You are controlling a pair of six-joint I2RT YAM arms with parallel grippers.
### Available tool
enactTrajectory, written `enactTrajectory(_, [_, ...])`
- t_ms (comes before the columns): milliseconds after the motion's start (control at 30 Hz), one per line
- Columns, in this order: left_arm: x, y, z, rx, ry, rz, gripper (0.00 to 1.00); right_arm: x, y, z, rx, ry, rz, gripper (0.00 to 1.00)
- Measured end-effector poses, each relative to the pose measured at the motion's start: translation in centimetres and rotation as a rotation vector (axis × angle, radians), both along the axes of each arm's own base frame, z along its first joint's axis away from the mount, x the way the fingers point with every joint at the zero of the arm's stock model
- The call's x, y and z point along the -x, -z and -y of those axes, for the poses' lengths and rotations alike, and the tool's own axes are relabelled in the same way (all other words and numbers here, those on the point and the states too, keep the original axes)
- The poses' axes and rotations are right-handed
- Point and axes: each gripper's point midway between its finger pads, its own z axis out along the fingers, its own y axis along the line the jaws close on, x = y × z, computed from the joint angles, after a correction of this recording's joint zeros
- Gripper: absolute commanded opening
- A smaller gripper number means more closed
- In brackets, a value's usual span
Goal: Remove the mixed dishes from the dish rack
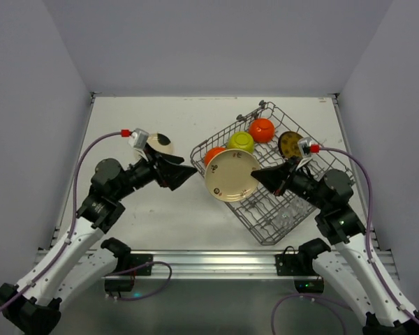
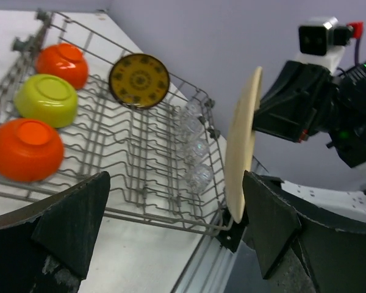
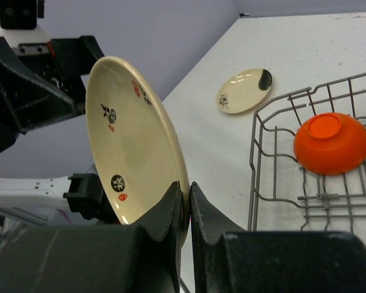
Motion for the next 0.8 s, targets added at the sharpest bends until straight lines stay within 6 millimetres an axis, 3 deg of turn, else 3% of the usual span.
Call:
enactTrajectory(100, [1.4,0.4,3.1,-0.013,0.105,-0.006,0.87,-0.4,0.0,-0.4,-0.011,-0.013,-0.015,0.0])
enactTrajectory(200, [2.2,1.5,5.4,-0.048,0.163,-0.027,0.74,-1.0,0.9,-0.8,-0.002,-0.02,-0.055,0.0])
enactTrajectory(300, [2.3,1.7,6.4,-0.067,0.167,-0.021,0.44,-1.2,1.7,-1.2,0.004,-0.036,-0.091,0.0])
enactTrajectory(333, [2.2,1.7,6.7,-0.071,0.164,-0.018,0.26,-1.2,1.7,-1.3,0.003,-0.041,-0.094,0.0])
enactTrajectory(367, [2.1,1.6,6.9,-0.075,0.158,-0.013,0.15,-1.0,1.6,-1.4,-0.002,-0.054,-0.093,0.0])
enactTrajectory(433, [1.3,1.4,7.3,-0.088,0.127,-0.007,0.0,-0.8,1.3,-1.5,-0.01,-0.068,-0.079,0.0])
enactTrajectory(600, [0.1,1.9,7.7,-0.129,0.05,-0.004,0.0,-1.0,1.1,-1.1,-0.013,-0.05,-0.056,0.01])
enactTrajectory(633, [0.0,1.9,7.7,-0.134,0.033,-0.006,0.0,-1.1,1.1,-1.0,-0.012,-0.044,-0.054,0.14])
enactTrajectory(667, [0.0,1.9,7.7,-0.139,0.016,-0.009,0.0,-1.2,1.1,-1.0,-0.01,-0.04,-0.053,0.66])
enactTrajectory(700, [-0.1,1.9,7.6,-0.144,-0.003,-0.014,0.0,-1.2,1.2,-0.9,-0.014,-0.035,-0.062,0.93])
enactTrajectory(733, [-0.4,2.1,7.4,-0.157,-0.038,-0.023,0.0,-1.0,1.1,-1.0,-0.012,-0.039,-0.057,0.99])
enactTrajectory(800, [-1.5,2.9,6.3,-0.204,-0.139,-0.07,0.0,-0.8,1.2,-0.7,-0.002,-0.022,-0.051,0.99])
